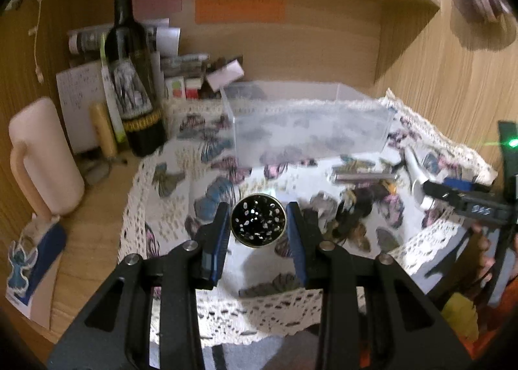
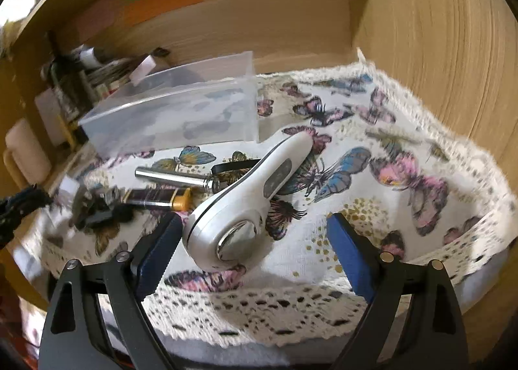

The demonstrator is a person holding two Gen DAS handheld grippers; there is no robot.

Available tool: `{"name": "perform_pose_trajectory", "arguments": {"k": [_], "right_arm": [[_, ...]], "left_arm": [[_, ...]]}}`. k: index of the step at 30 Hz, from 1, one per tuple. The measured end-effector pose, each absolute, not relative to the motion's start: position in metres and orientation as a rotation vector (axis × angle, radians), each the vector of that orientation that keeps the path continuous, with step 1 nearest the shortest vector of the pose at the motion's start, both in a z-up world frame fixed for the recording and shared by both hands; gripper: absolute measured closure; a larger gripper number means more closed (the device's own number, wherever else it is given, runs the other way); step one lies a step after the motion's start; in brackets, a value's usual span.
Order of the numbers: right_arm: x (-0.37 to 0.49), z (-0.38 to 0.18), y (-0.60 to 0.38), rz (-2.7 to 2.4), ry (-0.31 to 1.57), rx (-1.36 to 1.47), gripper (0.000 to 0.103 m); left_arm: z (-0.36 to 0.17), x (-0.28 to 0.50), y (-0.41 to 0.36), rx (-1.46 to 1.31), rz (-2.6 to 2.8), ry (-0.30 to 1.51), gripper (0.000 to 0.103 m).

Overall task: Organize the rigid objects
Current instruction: 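Grasp and lift the white handheld device with the right tool while the left tool holds the tin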

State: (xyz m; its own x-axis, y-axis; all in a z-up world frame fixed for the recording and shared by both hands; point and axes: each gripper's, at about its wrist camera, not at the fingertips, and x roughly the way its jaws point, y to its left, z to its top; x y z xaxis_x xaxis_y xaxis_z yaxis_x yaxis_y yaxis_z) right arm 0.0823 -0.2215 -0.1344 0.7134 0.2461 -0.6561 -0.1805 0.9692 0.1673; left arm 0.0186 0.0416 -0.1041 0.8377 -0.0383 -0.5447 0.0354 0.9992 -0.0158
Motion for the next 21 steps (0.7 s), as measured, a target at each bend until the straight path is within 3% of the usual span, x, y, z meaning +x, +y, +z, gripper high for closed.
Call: {"name": "perform_pose_trajectory", "arguments": {"k": [5,8,10,12,21], "right_arm": [[0.093,-0.144,-0.209,0.186,0.75,0.066,0.03],[0.091,-0.147,-0.207,0.142,0.729,0.017,0.047],[0.087,-0.144,-0.21,0.12,0.709,-0.002,0.064],[0.083,-0.139,-0.216,0.12,0.708,0.002,0.068],[0.065,-0.087,-0.227,0.129,0.59,-0.056,0.069]], "left_arm": [[-0.089,0.018,0.037,0.003,-0.052,0.521,0.069],[-0.086,0.02,0.034,0.004,-0.067,0.512,0.069],[-0.085,0.022,0.031,0.01,-0.072,0.507,0.069],[-0.083,0.024,0.03,0.012,-0.08,0.504,0.069],[-0.065,0.034,0.025,0.023,-0.09,0.47,0.069]]}}
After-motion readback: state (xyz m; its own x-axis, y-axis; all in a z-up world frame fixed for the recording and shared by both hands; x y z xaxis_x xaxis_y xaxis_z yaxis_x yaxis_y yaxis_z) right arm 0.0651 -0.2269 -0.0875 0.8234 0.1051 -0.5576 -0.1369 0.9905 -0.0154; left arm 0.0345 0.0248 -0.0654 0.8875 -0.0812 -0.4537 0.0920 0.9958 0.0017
